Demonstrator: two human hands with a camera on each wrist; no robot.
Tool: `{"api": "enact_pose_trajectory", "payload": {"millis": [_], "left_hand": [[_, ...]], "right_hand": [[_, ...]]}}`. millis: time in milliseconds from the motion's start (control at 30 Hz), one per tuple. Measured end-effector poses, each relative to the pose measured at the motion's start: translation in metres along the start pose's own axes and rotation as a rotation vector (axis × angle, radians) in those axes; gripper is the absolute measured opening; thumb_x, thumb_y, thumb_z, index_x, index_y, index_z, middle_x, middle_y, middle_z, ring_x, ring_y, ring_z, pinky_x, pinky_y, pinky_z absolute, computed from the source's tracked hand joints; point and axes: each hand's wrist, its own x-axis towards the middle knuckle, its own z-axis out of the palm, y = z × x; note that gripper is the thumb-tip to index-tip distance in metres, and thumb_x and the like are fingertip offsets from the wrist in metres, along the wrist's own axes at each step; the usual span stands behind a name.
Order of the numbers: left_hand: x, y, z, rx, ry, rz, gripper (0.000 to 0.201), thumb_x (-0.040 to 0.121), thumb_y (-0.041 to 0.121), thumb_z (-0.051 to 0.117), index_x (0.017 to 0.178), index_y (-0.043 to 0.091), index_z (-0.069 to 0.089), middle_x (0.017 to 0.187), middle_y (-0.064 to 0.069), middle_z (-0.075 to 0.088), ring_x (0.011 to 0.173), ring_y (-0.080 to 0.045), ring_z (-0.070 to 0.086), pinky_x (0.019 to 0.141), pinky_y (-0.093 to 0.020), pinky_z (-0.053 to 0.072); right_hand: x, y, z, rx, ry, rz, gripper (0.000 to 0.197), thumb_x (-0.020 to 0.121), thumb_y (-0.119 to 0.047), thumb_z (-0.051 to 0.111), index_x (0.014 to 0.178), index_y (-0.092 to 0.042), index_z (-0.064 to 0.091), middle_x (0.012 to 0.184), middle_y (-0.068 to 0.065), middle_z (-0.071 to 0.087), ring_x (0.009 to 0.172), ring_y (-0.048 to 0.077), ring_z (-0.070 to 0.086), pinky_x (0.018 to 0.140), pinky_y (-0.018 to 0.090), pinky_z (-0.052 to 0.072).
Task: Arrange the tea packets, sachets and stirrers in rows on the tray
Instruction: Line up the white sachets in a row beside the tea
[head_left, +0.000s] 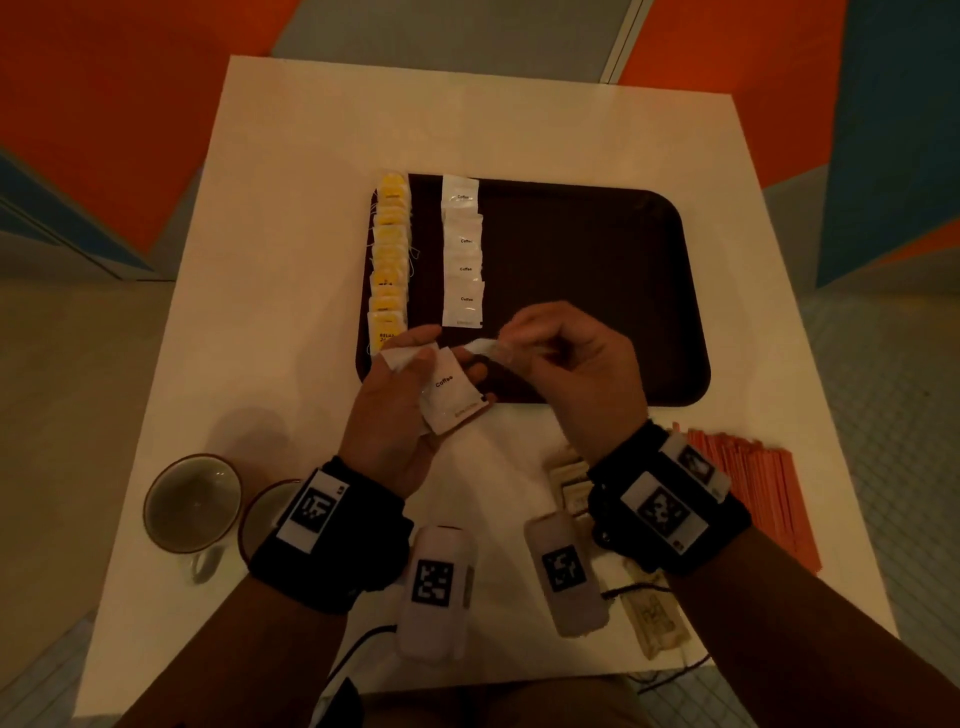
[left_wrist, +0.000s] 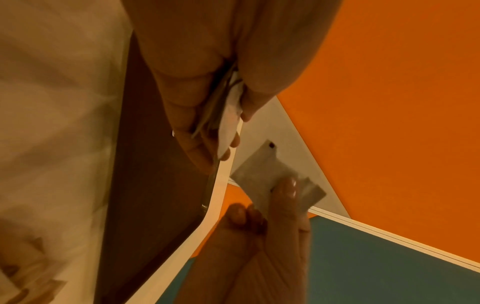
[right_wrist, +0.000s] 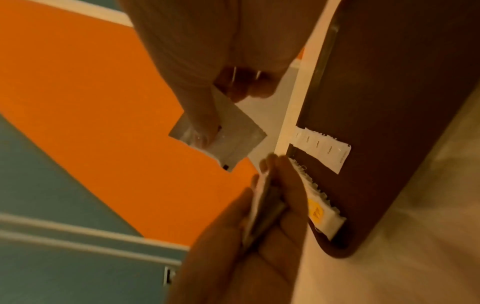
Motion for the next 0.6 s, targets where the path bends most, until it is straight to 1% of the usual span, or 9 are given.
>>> {"api": "enact_pose_trajectory", "payload": {"millis": [67,133,167,233,300,400,467,533,600], "left_hand": [[0.001,0.000,0.002,-0.006,-0.003,0.010,0.021,0.099,0.017,0.033,0.103,0.021,0.053,0.090,-0.006,0.068,0.078,-0.018,0.066,0.070,-0.034,0.057],[0.003,0.001,0.001,-0.071,-0.019,-0.012,0.024,0.100,0.022,0.030,0.102,0.019,0.054,0.091,-0.005,0.069,0.076,-0.016,0.069,0.064,-0.029,0.058],[0.004,0.001,0.000,-0.126,-0.028,-0.035,0.027,0.100,0.027,0.029,0.102,0.018,0.054,0.091,-0.006,0.070,0.078,-0.017,0.070,0.064,-0.030,0.059],[0.007,0.005,-0.002,-0.208,-0.038,-0.085,0.035,0.098,0.037,0.028,0.100,0.017,0.056,0.094,-0.008,0.069,0.083,-0.020,0.071,0.068,-0.035,0.059],[0.010,0.008,-0.004,-0.218,-0.038,-0.115,0.042,0.096,0.046,0.027,0.098,0.017,0.057,0.092,-0.009,0.072,0.082,-0.022,0.071,0.069,-0.038,0.059],[0.011,0.009,-0.004,-0.174,-0.044,-0.148,0.047,0.090,0.056,0.031,0.094,0.018,0.057,0.088,-0.011,0.072,0.079,-0.024,0.071,0.069,-0.041,0.058],[0.011,0.009,-0.003,-0.094,-0.031,-0.155,0.049,0.088,0.060,0.032,0.091,0.019,0.057,0.080,-0.007,0.072,0.073,-0.019,0.071,0.064,-0.037,0.060],[0.010,0.009,0.000,0.005,-0.016,-0.115,0.049,0.089,0.059,0.029,0.090,0.019,0.056,0.066,0.000,0.070,0.062,-0.013,0.069,0.054,-0.027,0.057],[0.009,0.008,0.005,0.047,-0.006,-0.075,0.045,0.092,0.053,0.028,0.090,0.016,0.053,0.057,0.002,0.066,0.053,-0.009,0.064,0.049,-0.021,0.054]], "right_hand": [[-0.005,0.008,0.007,-0.122,-0.046,-0.147,0.010,0.074,0.002,0.070,0.078,-0.006,0.067,0.090,-0.003,0.058,0.082,0.001,0.057,0.072,0.014,0.049],[-0.011,0.021,0.013,-0.303,-0.143,-0.315,0.006,0.074,0.000,0.070,0.076,-0.006,0.068,0.091,-0.001,0.061,0.088,0.008,0.056,0.077,0.021,0.048],[-0.013,0.026,0.014,-0.374,-0.196,-0.381,0.003,0.075,-0.004,0.069,0.077,-0.006,0.069,0.092,0.002,0.064,0.090,0.012,0.056,0.079,0.024,0.048],[-0.014,0.034,0.015,-0.412,-0.249,-0.424,0.008,0.079,-0.011,0.066,0.082,-0.006,0.071,0.095,0.006,0.068,0.094,0.014,0.058,0.085,0.025,0.049],[-0.012,0.037,0.013,-0.405,-0.279,-0.458,0.012,0.082,-0.012,0.063,0.087,-0.005,0.072,0.099,0.009,0.069,0.098,0.014,0.059,0.094,0.027,0.048],[-0.007,0.042,0.007,-0.476,-0.338,-0.528,0.015,0.084,-0.013,0.059,0.092,-0.008,0.071,0.104,0.007,0.069,0.111,0.014,0.057,0.111,0.041,0.030],[-0.005,0.043,0.005,-0.512,-0.365,-0.564,0.014,0.084,-0.014,0.059,0.092,-0.011,0.071,0.105,0.005,0.069,0.116,0.016,0.054,0.112,0.046,0.024],[-0.006,0.042,0.007,-0.572,-0.310,-0.615,0.012,0.083,-0.021,0.062,0.087,-0.017,0.072,0.105,-0.001,0.066,0.114,0.018,0.052,0.105,0.048,0.030],[-0.008,0.038,0.009,-0.631,-0.200,-0.620,0.009,0.080,-0.028,0.066,0.081,-0.023,0.073,0.102,-0.007,0.056,0.107,0.017,0.050,0.094,0.039,0.036]]}}
